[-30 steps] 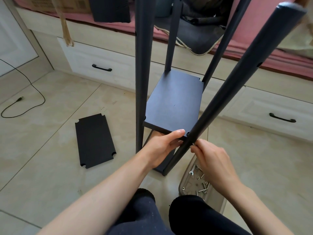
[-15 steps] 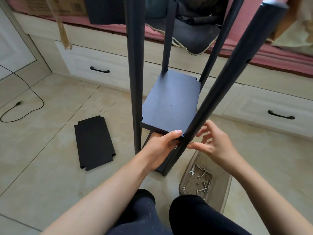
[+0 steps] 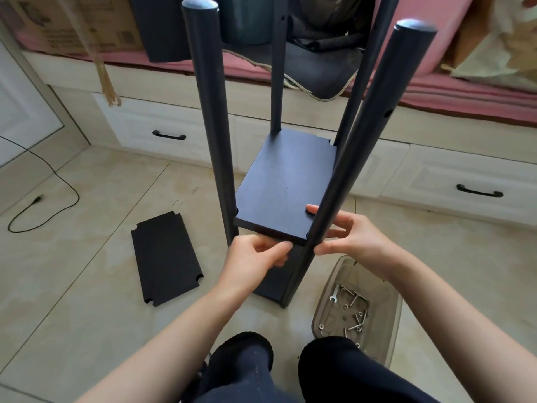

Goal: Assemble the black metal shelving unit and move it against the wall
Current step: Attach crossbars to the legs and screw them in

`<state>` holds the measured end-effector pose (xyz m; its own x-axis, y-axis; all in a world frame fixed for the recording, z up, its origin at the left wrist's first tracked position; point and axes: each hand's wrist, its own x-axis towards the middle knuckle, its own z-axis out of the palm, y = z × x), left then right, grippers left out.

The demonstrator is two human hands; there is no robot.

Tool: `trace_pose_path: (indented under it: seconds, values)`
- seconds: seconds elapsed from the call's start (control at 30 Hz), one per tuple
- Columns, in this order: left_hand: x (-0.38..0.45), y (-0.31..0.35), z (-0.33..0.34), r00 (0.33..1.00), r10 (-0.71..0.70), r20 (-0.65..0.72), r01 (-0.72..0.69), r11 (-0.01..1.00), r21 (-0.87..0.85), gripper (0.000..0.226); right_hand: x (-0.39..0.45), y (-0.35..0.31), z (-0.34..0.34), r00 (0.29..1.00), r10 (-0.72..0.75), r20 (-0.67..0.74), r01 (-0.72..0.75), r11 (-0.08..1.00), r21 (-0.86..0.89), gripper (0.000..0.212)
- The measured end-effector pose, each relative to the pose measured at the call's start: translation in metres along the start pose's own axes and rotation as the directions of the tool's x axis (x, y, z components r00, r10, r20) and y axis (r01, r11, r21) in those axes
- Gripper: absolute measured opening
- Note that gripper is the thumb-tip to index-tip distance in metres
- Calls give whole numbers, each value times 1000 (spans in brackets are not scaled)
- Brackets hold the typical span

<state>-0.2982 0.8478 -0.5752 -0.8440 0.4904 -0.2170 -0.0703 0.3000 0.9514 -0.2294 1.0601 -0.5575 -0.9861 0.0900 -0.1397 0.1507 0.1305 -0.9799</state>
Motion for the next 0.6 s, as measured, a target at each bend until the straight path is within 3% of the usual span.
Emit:
trace_pose_path:
  seconds: [0.07, 0.1, 0.17, 0.2, 0.23, 0.37, 0.6]
  values:
    - [-8, -1, -4, 956, 255, -145, -207, 936, 283, 17, 0, 0, 0, 1000, 8, 4, -8, 1000, 5, 65]
    - [-11, -1, -5, 894, 418, -162, -329, 857, 397, 17, 0, -1, 0, 1000, 17, 6, -17, 1000, 11, 64]
    - [-11, 3, -3, 718, 687, -111, -525, 640, 561, 12, 1, -3, 0, 999, 33, 21, -33, 999, 14, 64]
    - [-9, 5, 1, 656, 752, -73, -563, 551, 616, 15, 1, -4, -1, 999, 38, 30, -38, 999, 5, 64]
    - [-6, 7, 5, 635, 772, -34, -570, 497, 654, 26, 1, -5, -2, 999, 41, 35, -41, 999, -6, 65]
    - [7, 11, 20, 741, 658, 134, -535, 459, 709, 64, 1, -6, -4, 999, 31, 39, -30, 1000, -7, 63]
    - [11, 11, 28, 722, 682, 116, -535, 443, 720, 50, -3, -3, -8, 995, 56, 86, -64, 993, 98, 60]
